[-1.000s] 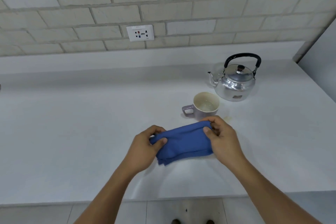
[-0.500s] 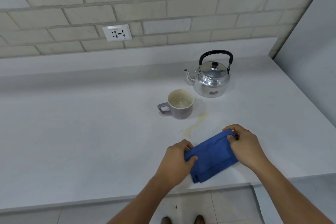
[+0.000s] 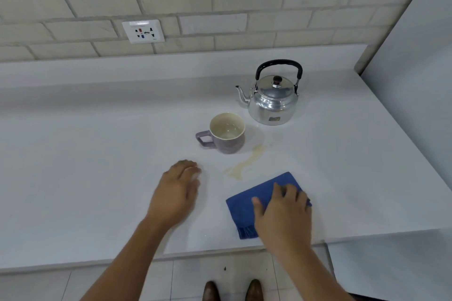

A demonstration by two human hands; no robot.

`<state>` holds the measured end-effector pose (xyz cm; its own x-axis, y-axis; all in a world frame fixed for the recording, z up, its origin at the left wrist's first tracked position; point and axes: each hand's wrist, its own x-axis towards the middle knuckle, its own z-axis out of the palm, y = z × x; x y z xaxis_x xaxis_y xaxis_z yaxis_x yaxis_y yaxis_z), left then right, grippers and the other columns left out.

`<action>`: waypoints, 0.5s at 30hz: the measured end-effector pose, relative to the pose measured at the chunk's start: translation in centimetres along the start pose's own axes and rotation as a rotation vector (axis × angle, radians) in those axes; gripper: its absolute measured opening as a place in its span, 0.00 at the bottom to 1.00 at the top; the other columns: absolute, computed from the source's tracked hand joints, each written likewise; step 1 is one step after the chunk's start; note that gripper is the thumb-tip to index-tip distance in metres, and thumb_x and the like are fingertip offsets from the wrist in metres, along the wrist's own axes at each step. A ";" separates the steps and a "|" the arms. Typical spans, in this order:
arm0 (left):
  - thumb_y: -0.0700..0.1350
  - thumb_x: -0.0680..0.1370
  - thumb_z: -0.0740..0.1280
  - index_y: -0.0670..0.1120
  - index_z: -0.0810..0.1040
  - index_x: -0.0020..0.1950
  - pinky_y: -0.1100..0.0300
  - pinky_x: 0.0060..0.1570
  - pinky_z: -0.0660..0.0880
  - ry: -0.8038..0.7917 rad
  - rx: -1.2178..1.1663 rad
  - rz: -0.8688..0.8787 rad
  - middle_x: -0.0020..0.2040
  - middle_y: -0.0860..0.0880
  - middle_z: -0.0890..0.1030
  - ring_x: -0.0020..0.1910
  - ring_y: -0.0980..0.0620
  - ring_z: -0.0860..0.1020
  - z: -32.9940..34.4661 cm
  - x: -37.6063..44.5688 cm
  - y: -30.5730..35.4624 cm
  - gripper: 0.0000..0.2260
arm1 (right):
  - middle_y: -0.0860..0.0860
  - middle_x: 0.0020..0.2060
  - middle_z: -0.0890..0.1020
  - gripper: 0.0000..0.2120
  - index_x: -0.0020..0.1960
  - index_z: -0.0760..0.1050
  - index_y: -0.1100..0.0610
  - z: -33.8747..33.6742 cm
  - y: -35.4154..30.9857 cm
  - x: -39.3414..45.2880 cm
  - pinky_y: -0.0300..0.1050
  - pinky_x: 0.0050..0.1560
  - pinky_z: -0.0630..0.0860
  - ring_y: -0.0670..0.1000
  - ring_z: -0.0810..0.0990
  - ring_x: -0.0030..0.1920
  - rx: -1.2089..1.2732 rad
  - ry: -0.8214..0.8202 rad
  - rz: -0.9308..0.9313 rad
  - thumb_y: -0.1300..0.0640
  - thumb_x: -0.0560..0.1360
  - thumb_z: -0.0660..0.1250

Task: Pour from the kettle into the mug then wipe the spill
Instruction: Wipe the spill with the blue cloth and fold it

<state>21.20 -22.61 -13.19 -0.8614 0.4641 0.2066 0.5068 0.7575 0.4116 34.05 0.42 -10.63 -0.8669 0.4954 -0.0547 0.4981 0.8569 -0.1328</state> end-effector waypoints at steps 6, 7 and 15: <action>0.53 0.82 0.59 0.49 0.74 0.75 0.54 0.76 0.62 -0.061 0.000 -0.100 0.76 0.53 0.73 0.79 0.51 0.65 0.2 -1.0 -3.4 0.22 | 0.59 0.81 0.57 0.41 0.82 0.52 0.60 1.7 1.6 -0.1 0.57 0.77 0.57 0.61 0.55 0.79 -0.005 -0.143 -0.006 0.33 0.79 0.52; 0.54 0.83 0.58 0.50 0.74 0.75 0.55 0.76 0.61 -0.056 -0.005 -0.100 0.77 0.54 0.72 0.80 0.52 0.64 0.4 -1.1 -3.5 0.23 | 0.58 0.82 0.52 0.40 0.82 0.49 0.60 1.7 2.7 0.7 0.56 0.79 0.53 0.60 0.51 0.81 0.023 -0.160 -0.003 0.35 0.81 0.52; 0.57 0.82 0.56 0.54 0.72 0.76 0.59 0.76 0.59 -0.043 -0.001 -0.125 0.77 0.59 0.71 0.80 0.57 0.61 1.1 -1.3 -3.9 0.22 | 0.60 0.81 0.53 0.30 0.81 0.50 0.66 0.5 4.5 11.8 0.55 0.80 0.47 0.59 0.50 0.81 0.229 -0.109 0.132 0.51 0.85 0.51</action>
<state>20.38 -25.64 -15.98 -0.9156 0.3853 0.1152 0.3954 0.8103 0.4324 26.02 10.05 -12.40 -0.7977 0.5720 -0.1909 0.6006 0.7251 -0.3369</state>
